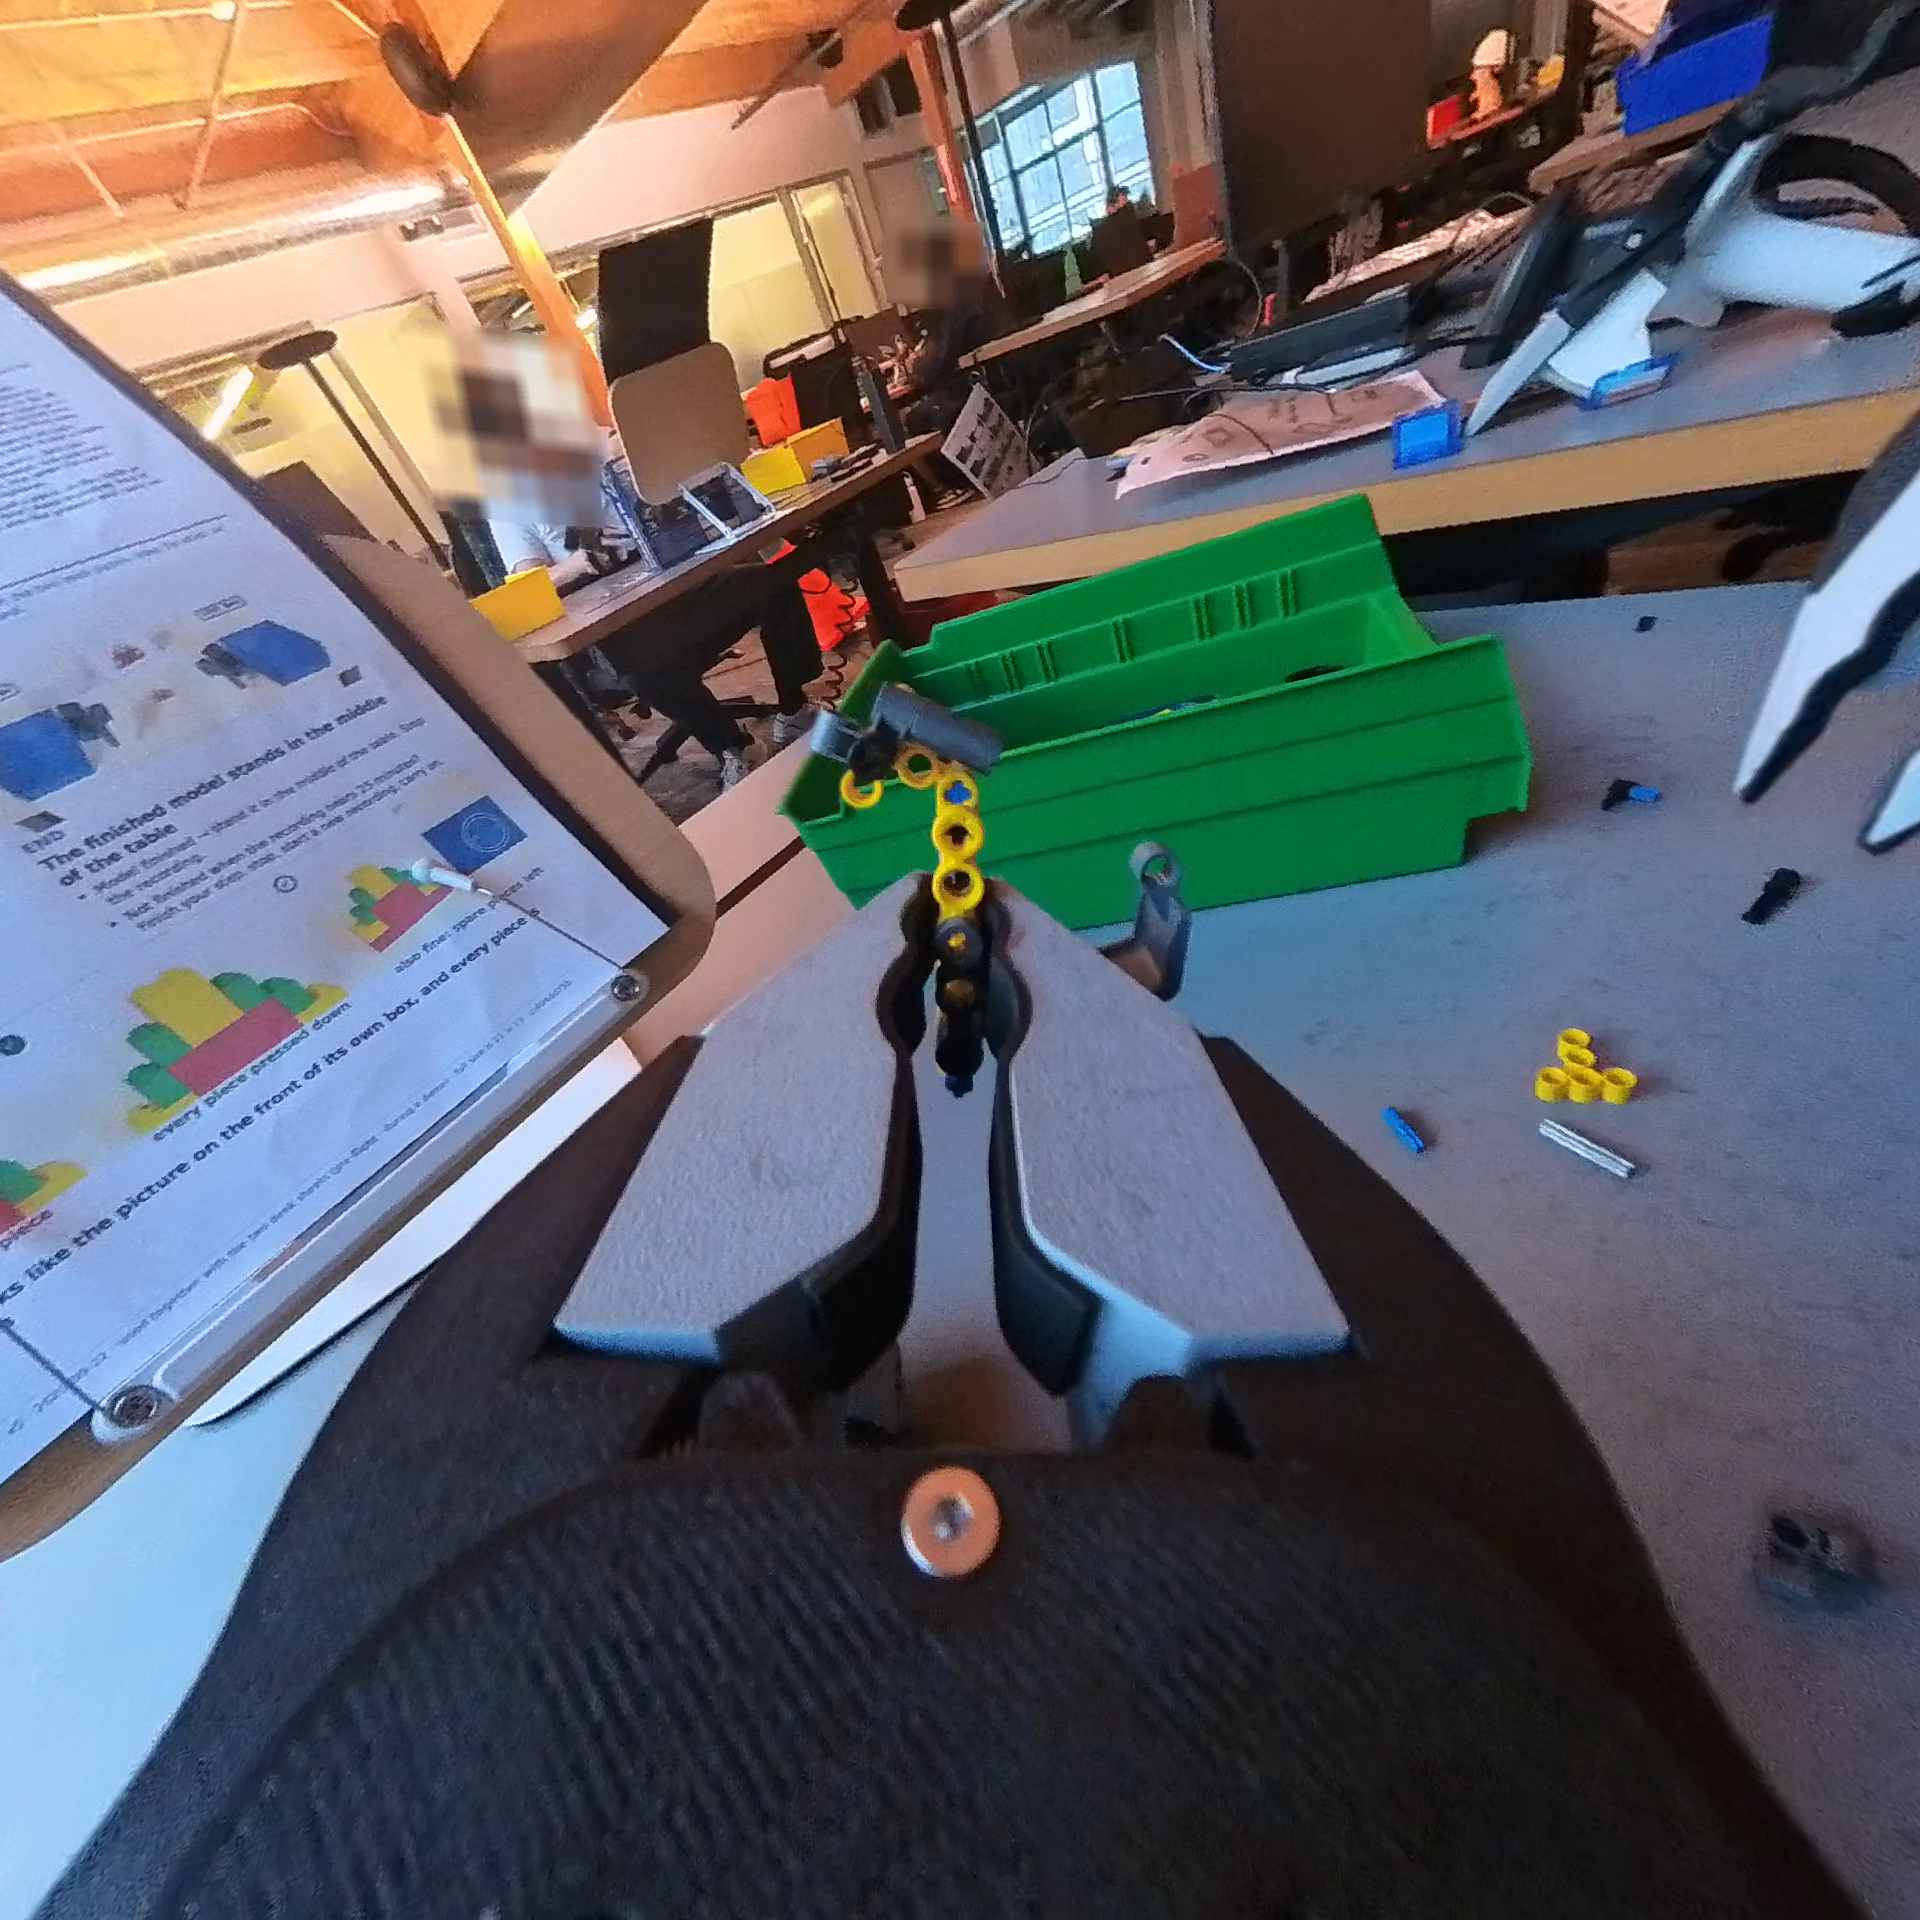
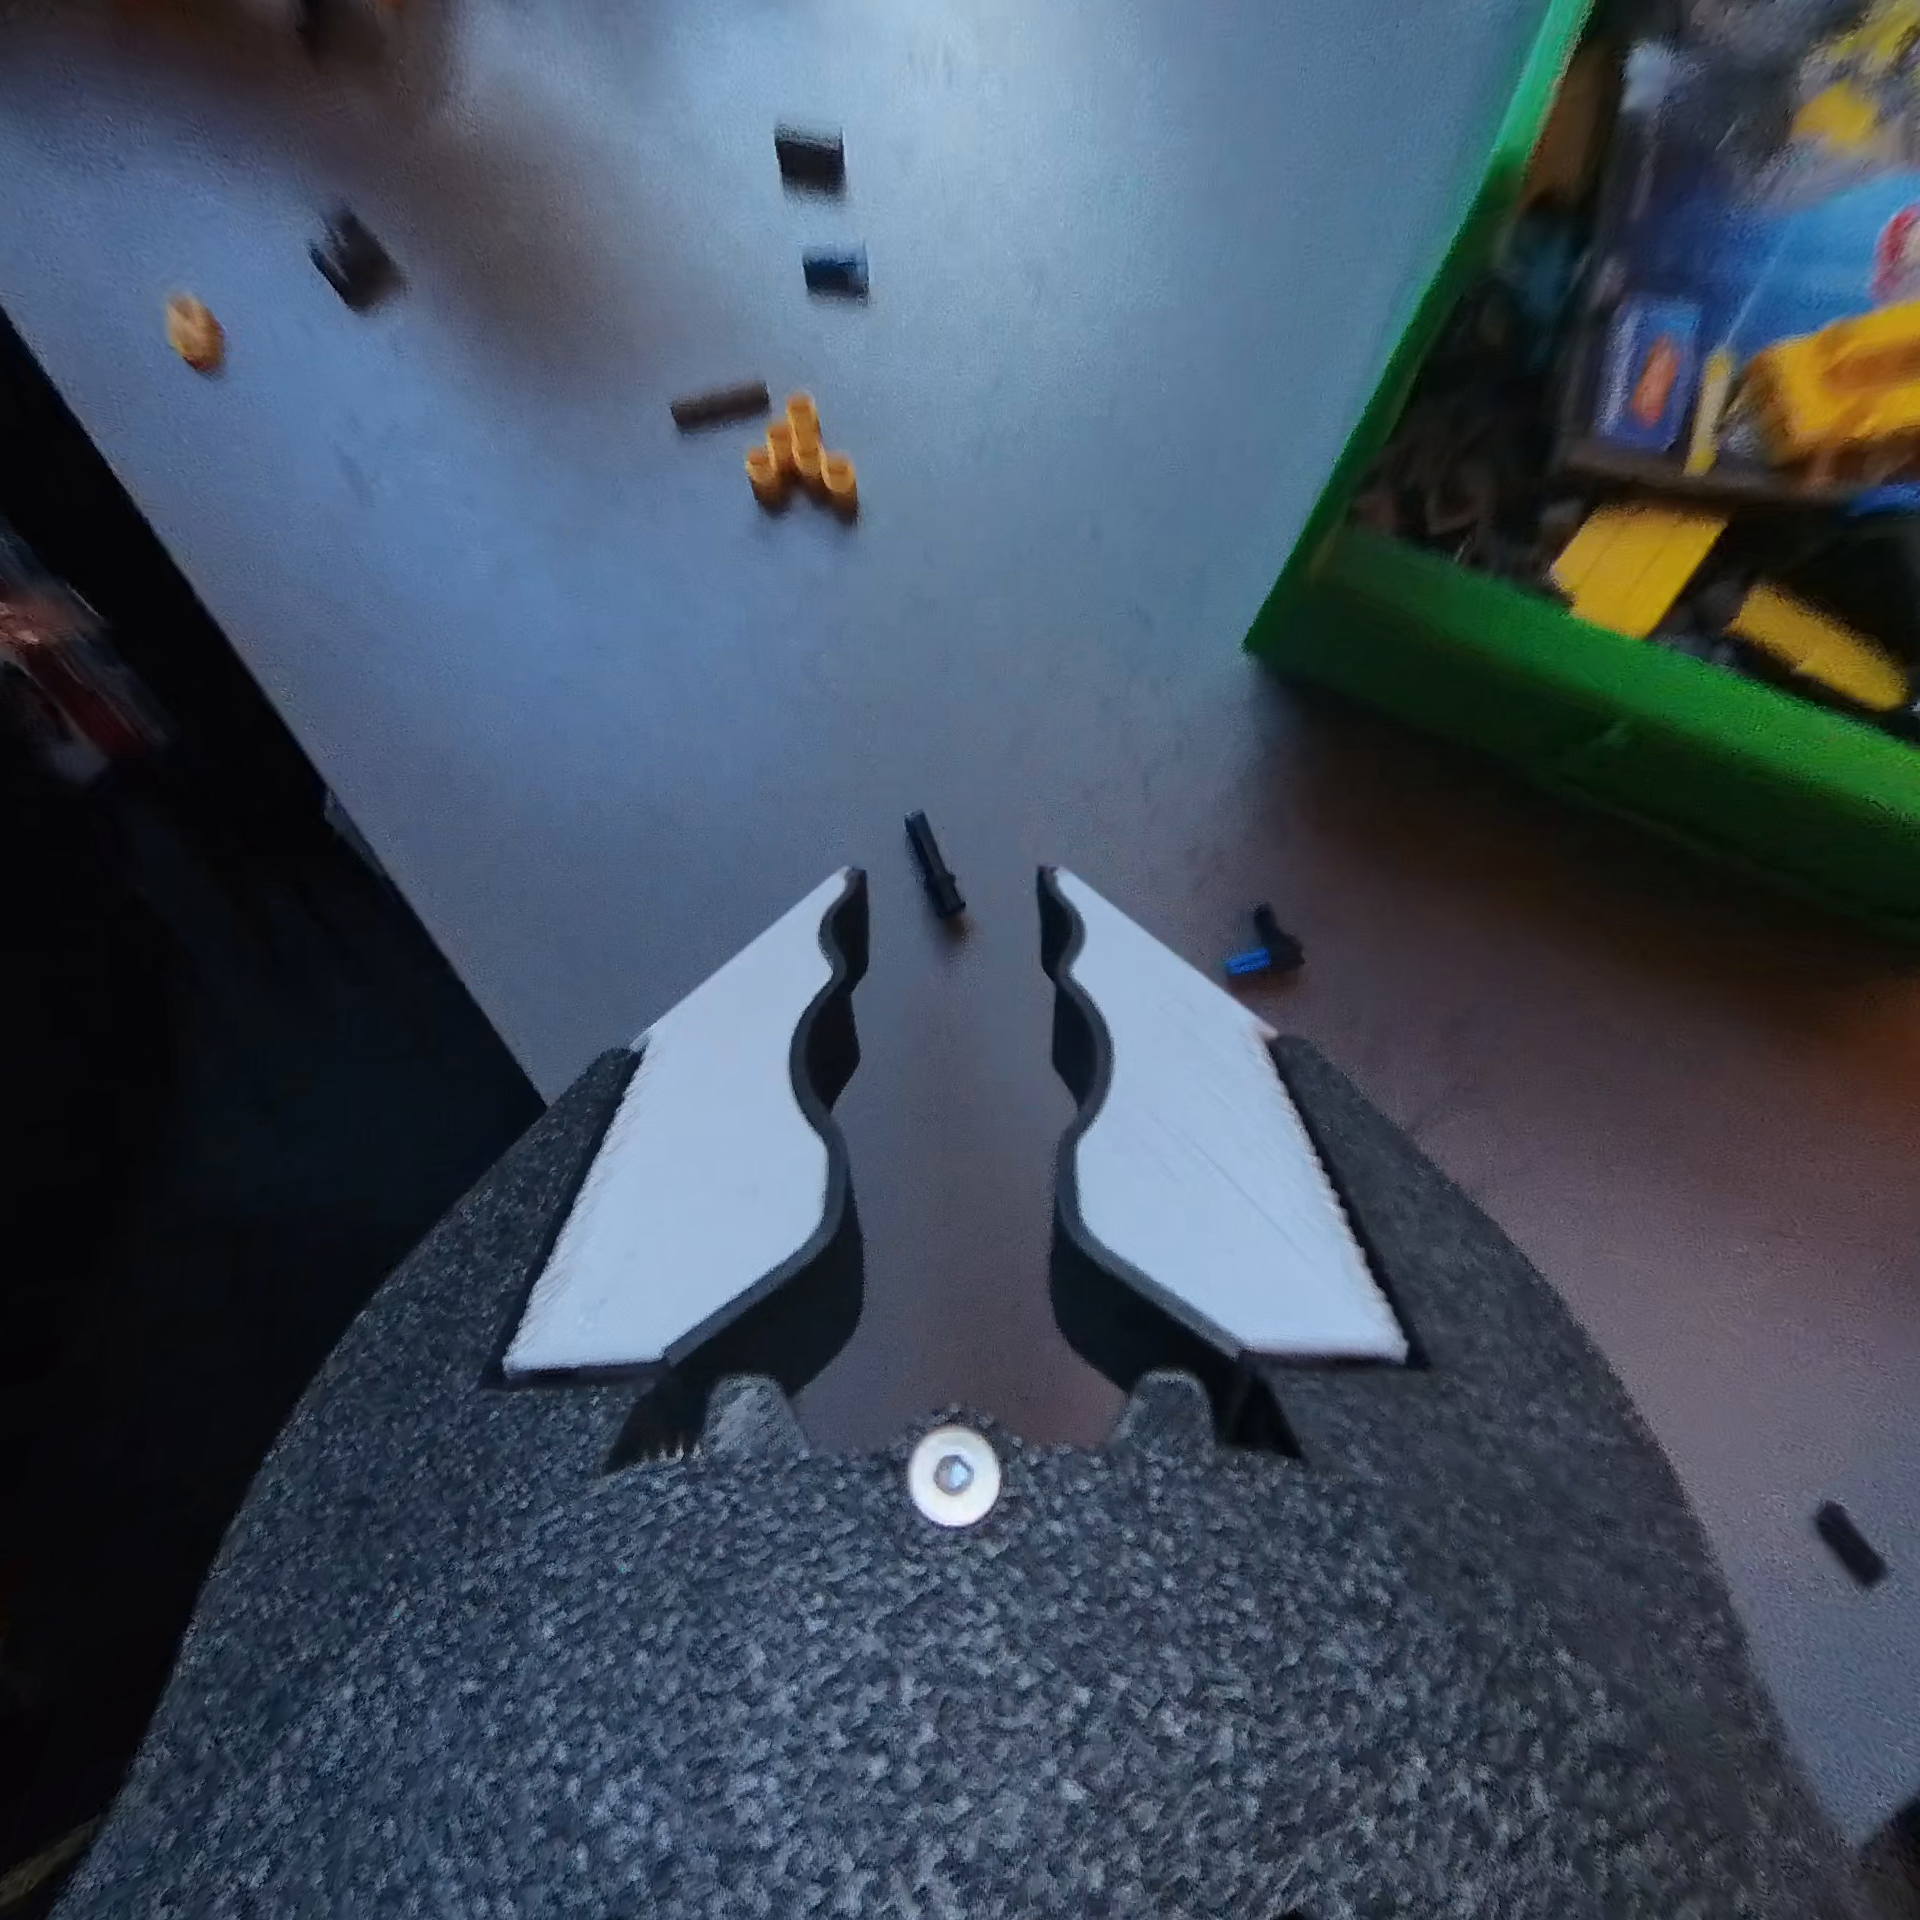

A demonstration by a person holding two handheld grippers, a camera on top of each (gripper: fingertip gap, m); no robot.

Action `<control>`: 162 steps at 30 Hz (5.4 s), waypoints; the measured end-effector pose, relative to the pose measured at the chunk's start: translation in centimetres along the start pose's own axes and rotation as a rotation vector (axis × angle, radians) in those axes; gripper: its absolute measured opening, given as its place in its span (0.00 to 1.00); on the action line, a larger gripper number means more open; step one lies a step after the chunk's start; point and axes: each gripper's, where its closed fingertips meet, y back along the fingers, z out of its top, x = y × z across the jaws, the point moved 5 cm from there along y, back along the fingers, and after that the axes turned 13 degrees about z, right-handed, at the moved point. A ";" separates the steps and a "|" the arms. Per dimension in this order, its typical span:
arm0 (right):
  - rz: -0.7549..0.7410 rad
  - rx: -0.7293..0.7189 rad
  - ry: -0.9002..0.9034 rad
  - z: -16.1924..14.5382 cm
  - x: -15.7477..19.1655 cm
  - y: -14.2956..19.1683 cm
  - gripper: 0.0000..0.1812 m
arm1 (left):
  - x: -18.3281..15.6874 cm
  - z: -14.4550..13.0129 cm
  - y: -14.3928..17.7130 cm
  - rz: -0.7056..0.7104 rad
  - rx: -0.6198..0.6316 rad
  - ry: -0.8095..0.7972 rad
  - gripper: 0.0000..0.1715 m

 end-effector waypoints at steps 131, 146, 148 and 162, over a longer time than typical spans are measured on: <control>-0.473 -0.344 0.072 16.2 -6.0 4.3 0.07 | 0.0 -0.5 0.2 -0.061 0.037 0.020 0.02; 0.021 -0.211 -0.036 14.3 -0.2 -6.4 0.17 | 0.1 -0.6 0.1 -0.060 0.041 0.013 0.02; 0.066 -0.160 -0.048 13.5 0.7 -10.4 0.19 | -0.1 -0.7 0.1 -0.064 0.044 0.003 0.02; -0.082 -0.215 -0.006 15.1 -0.8 -10.2 0.07 | -0.3 -0.8 0.1 -0.076 0.056 -0.010 0.02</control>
